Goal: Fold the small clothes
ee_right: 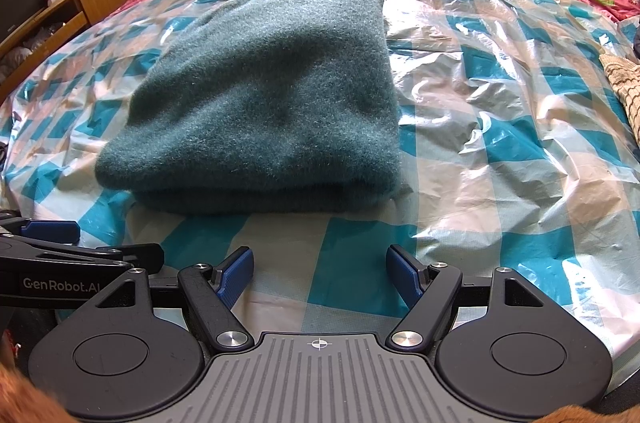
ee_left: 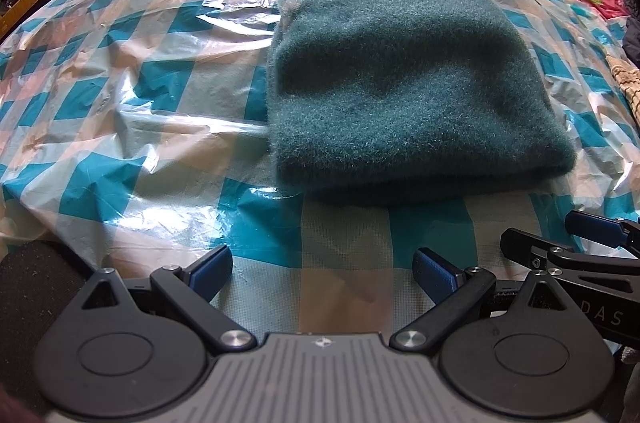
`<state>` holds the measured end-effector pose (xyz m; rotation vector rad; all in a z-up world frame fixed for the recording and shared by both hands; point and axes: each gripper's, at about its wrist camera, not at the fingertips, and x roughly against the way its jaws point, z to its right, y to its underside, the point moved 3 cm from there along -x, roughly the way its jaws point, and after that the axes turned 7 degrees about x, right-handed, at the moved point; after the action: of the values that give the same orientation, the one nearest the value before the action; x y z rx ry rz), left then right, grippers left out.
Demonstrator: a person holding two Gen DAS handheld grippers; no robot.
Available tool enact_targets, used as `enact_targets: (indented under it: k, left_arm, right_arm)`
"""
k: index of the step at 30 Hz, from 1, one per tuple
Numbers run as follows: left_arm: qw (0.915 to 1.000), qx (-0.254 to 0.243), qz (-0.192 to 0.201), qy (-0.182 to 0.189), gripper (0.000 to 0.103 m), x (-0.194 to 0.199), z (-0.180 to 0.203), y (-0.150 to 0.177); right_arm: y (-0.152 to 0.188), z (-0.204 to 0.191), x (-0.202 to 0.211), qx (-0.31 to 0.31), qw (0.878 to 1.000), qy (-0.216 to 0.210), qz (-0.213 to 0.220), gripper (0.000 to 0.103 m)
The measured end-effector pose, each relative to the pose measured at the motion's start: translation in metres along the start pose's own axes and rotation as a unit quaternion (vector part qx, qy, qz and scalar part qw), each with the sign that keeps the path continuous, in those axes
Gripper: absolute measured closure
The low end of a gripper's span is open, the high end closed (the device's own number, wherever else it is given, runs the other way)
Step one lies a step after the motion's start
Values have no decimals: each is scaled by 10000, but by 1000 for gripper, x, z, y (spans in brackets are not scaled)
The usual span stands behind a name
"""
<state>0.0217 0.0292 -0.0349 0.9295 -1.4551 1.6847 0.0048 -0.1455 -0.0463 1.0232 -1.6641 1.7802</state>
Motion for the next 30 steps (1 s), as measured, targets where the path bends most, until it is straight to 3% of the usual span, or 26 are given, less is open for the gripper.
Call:
enact_targets:
  k: [30]
  left_arm:
    - [10000, -19, -34, -66, 2, -1, 0, -1]
  right_arm:
    - [-2, -2, 1, 66, 9999, 73, -46, 28]
